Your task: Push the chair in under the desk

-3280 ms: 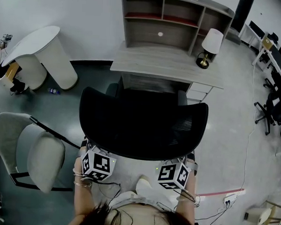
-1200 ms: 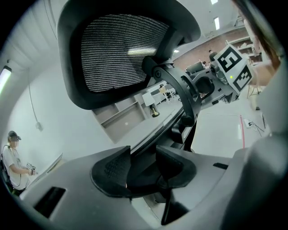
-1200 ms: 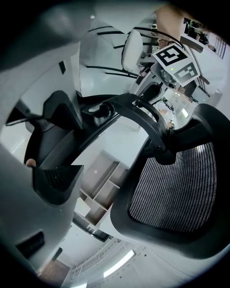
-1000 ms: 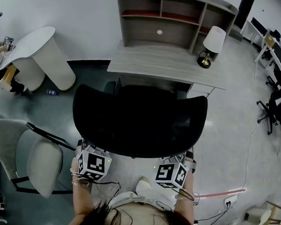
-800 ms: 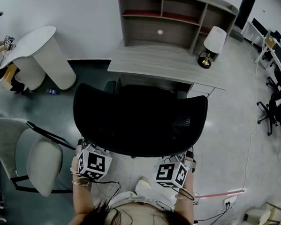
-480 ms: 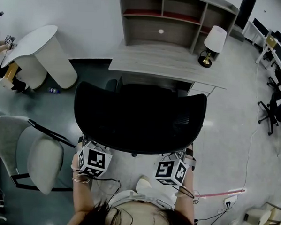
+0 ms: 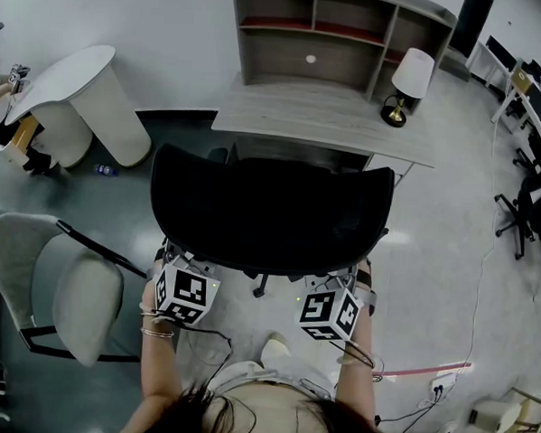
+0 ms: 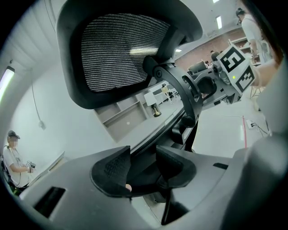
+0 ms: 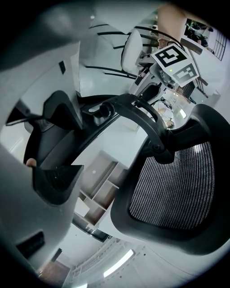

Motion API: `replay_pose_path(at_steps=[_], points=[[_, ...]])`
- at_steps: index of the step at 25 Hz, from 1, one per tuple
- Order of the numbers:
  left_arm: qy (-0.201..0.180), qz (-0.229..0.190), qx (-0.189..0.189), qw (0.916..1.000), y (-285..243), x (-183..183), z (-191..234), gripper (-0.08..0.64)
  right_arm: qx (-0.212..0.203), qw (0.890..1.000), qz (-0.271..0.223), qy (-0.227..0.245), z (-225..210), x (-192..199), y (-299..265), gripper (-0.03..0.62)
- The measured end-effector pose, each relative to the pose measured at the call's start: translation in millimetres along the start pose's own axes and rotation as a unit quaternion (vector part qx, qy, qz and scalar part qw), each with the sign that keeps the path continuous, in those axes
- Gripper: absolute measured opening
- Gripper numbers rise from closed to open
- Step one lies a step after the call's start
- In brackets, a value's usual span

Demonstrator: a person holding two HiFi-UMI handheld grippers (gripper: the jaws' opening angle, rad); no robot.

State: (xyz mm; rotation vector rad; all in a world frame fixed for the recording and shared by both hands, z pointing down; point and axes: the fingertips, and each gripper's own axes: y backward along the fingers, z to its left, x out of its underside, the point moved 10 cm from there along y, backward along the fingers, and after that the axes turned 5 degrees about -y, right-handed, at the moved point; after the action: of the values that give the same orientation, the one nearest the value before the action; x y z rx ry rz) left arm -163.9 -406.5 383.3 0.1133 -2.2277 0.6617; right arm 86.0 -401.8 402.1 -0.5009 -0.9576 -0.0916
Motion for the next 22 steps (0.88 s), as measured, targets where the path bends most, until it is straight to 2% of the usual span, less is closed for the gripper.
replay_pose_path(at_steps=[12,17,22], points=[[0.004,-0.005,-0.006,1.0000,2.2,1.5,-2.6,0.172,0.006,1.000,0.014,0.003,2.5,-2.0,2.6,0.230],[0.011,-0.006,-0.011,0.9999,2.8,2.0,-4.2,0.172,0.025,1.000,0.012,0.005,5.0,-1.3,5.5,0.230],[0.029,-0.007,-0.014,0.9994,3.4,3.3,-3.6,0.172,0.038,0.999,-0.004,-0.026,6.5,0.8,8.7,0.230]])
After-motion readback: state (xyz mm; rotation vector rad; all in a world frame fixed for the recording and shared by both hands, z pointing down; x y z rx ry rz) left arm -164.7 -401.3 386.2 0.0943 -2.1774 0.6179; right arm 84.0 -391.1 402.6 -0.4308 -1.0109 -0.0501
